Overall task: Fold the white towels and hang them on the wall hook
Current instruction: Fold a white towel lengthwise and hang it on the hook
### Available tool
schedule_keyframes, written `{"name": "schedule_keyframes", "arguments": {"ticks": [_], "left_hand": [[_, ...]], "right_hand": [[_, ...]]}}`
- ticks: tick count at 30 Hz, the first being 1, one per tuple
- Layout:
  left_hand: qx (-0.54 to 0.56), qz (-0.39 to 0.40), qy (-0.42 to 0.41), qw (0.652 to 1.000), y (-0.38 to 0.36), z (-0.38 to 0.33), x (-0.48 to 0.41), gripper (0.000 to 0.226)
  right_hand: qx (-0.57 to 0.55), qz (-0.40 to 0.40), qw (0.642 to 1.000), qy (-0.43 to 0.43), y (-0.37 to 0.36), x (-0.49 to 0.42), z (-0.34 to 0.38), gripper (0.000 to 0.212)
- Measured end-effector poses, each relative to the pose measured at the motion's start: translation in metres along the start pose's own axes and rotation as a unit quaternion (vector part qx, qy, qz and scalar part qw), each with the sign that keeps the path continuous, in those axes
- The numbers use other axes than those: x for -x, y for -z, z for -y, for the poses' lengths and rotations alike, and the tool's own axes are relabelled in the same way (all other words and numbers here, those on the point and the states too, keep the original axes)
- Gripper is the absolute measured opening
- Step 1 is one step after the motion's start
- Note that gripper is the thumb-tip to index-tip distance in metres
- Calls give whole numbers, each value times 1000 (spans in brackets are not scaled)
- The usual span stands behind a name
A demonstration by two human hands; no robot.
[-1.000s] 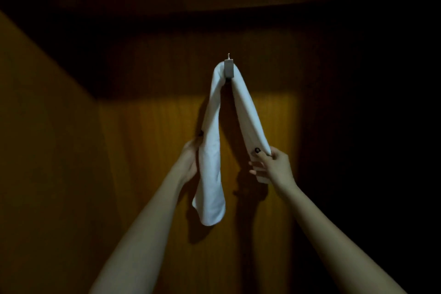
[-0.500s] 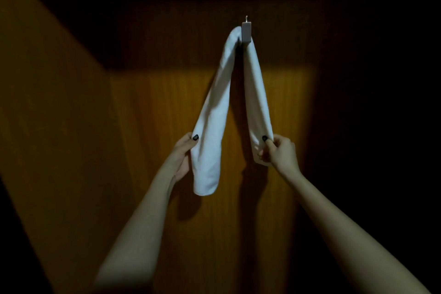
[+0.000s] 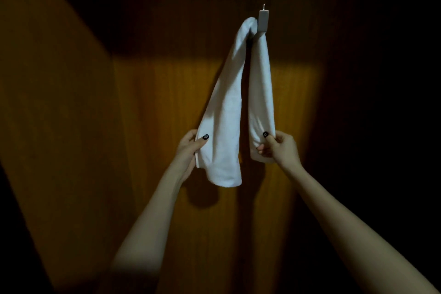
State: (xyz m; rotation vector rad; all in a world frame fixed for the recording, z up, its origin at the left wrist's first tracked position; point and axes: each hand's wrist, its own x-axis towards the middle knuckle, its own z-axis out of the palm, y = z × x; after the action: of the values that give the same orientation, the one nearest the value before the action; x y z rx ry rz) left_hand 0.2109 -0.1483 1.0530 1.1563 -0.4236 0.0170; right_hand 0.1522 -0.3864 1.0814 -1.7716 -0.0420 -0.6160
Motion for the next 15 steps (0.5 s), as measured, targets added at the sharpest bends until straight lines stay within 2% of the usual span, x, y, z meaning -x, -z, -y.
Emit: {"name": "schedule_keyframes", "arguments": {"ticks": [4,9,13,15], "left_hand": [[-102,-48,-95,989,5,3,7,24],[-171,-105,-188,961,5,11,12,32],[-191,-110,-203,954,1,15,16,33],[-186,-99,-183,960,2,16,15,27]], "right_hand": [[12,3,1000,9,1,-1,-2,20],[26,-6,1000,11,2,-2,-4,17],[36,-5,999,12,8,-2,-4,17],[30,-3,999,15,13,-1,-4,18]]}}
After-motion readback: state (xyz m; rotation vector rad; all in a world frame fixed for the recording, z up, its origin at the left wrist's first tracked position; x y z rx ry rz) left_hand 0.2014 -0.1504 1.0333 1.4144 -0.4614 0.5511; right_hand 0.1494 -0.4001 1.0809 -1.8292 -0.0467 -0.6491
